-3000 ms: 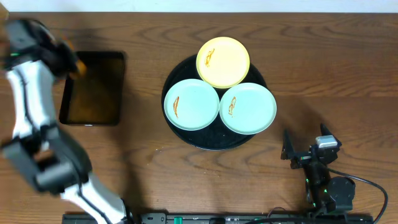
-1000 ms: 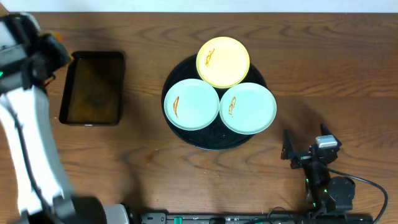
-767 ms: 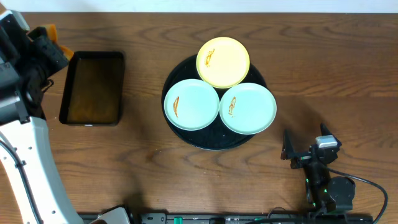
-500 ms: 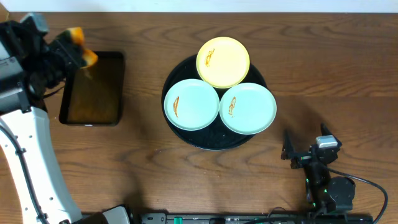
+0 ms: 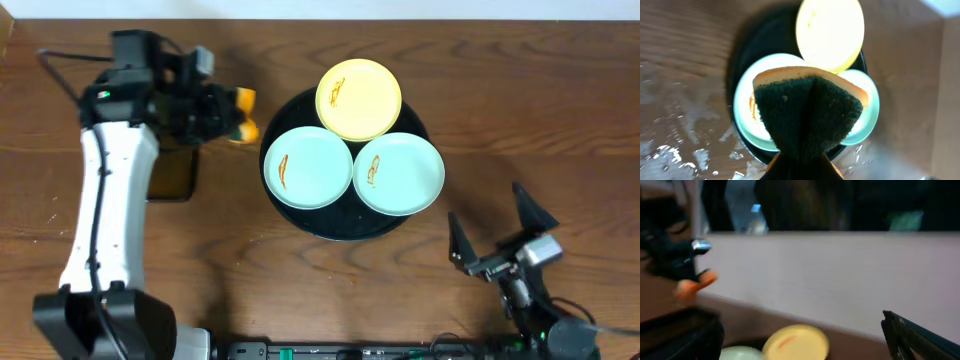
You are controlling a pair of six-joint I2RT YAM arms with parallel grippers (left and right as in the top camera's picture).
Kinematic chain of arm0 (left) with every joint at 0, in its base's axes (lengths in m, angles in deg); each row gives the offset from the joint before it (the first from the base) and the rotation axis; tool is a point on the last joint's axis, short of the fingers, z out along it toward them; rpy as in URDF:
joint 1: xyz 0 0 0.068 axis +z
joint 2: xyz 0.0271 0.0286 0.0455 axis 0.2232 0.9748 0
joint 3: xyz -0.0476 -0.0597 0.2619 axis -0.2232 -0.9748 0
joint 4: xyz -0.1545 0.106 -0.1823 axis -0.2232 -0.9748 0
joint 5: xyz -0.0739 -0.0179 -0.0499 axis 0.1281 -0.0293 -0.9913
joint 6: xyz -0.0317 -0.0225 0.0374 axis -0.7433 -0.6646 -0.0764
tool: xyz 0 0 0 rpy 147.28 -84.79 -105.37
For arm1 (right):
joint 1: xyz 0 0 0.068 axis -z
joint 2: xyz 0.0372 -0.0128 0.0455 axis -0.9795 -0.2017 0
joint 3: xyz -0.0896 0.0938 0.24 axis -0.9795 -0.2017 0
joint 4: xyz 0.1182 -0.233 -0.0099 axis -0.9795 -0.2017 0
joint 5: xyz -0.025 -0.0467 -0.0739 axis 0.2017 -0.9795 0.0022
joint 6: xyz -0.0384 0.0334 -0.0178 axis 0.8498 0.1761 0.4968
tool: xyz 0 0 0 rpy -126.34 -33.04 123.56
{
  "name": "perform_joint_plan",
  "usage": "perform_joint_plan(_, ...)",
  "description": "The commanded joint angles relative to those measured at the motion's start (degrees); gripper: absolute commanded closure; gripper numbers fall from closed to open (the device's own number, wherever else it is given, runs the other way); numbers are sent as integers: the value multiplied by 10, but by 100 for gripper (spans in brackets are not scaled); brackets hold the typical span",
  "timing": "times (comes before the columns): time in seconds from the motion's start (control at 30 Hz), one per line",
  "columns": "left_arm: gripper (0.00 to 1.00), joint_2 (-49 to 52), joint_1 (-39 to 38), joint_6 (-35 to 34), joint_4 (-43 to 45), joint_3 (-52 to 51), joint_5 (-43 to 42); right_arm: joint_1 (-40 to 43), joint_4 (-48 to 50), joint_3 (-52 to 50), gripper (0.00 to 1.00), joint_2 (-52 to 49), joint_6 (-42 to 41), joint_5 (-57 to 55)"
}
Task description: Clean dirty plates on tray and stack at the side
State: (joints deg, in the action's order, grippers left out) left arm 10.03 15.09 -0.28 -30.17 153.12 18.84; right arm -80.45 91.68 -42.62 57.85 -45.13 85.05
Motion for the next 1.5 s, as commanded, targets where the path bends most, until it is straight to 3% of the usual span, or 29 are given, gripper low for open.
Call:
perform_joint_plan(0.0, 93, 37, -39, 21, 13, -1, 42, 6, -60, 126, 1, -145, 26, 115)
perform_joint_plan(0.07, 93, 61, -52, 21, 18, -1, 49, 6, -96, 197, 1, -242, 46, 179)
perform_joint_plan(0.13, 93, 101, -68, 21, 26, -1, 48, 6, -170, 344, 1, -427, 57, 296)
perform_joint_plan(0.2, 93, 125, -78, 21, 34, -1, 48, 4, -239, 452, 1, -547, 57, 359)
perform_joint_plan(0.37, 93, 174, -99, 22, 57, -1, 49, -24, -433, 659, 1, -758, 52, 403)
perform_joint_plan(0.47, 92, 197, -110, 21, 77, -1, 48, -44, -408, 702, 1, -829, 53, 466)
perform_joint_plan(0.53, 93, 218, -120, 21, 88, -1, 48, -61, -345, 702, 1, -869, 3, 509)
perform_joint_plan(0.63, 92, 236, -133, 21, 91, -1, 50, -92, -295, 702, 1, -895, -116, 415)
perform_joint_plan(0.67, 92, 240, -137, 21, 92, -1, 66, -116, -336, 702, 1, -902, -158, 273)
perform_joint_plan(0.77, 92, 240, -136, 14, 81, -1, 128, -149, -447, 706, 1, -903, -192, 35)
perform_joint_plan(0.83, 93, 240, -134, 14, 73, -1, 154, -159, -509, 721, 1, -909, -191, -49)
perform_joint_plan(1.03, 93, 240, -134, 14, 79, -1, 154, -167, -747, 904, 1, -1019, -159, -131)
perform_joint_plan(1.17, 92, 240, -134, 14, 79, -1, 153, -181, -762, 966, 1, -1075, -140, -101)
perform_joint_plan(1.2, 93, 240, -134, 14, 79, -1, 153, -185, -749, 966, 16, -1079, -140, -78)
perform_joint_plan(1.23, 93, 240, -134, 14, 78, -1, 154, -188, -737, 965, 23, -1080, -140, -65)
perform_joint_plan(1.3, 93, 240, -134, 14, 76, -1, 154, -198, -693, 960, 60, -1088, -143, -83)
perform_joint_plan(1.47, 93, 240, -134, 14, 75, -1, 154, -226, -675, 955, 72, -1140, -186, -119)
